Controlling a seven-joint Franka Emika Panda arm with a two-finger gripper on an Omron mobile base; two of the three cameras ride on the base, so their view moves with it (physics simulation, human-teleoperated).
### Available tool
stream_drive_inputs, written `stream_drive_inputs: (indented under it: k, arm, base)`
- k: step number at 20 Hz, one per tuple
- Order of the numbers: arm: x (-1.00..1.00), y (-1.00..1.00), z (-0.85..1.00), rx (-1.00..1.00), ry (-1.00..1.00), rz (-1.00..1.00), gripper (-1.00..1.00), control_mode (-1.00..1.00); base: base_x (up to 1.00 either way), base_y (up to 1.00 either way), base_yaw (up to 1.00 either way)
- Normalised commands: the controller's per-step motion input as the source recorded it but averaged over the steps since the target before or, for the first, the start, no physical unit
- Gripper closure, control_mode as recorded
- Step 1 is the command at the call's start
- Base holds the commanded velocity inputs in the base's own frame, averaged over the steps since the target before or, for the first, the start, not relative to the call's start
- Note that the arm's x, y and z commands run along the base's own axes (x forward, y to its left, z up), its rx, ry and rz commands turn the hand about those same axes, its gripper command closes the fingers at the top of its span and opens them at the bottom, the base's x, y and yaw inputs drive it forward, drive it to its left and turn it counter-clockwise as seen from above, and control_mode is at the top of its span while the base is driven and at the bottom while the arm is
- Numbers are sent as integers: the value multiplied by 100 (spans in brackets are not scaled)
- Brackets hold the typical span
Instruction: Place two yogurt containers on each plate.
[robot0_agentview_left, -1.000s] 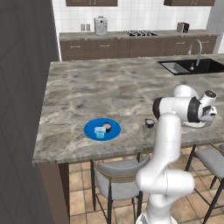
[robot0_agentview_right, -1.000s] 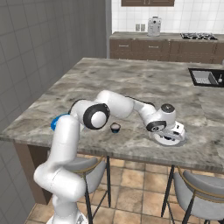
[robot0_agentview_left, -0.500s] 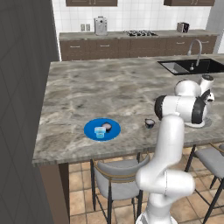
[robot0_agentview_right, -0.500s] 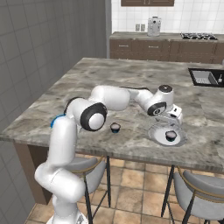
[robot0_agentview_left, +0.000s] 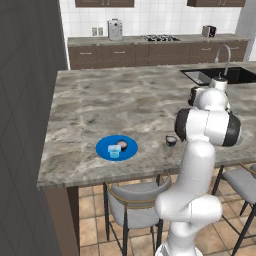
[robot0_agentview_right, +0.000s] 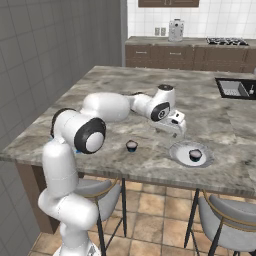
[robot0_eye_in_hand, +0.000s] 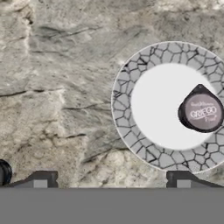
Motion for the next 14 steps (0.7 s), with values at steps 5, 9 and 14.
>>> stream_drive_inputs:
  k: [5, 9, 14]
  arm:
    - [-49, 100, 1, 3, 13, 0, -100, -100]
    - [-68, 100, 0, 6, 8, 0, -100, -100]
    - [11, 100, -2, 3, -8, 6, -100, -100]
  base:
    - [0, 0, 0]
    - [0, 0, 0]
    - [0, 0, 0]
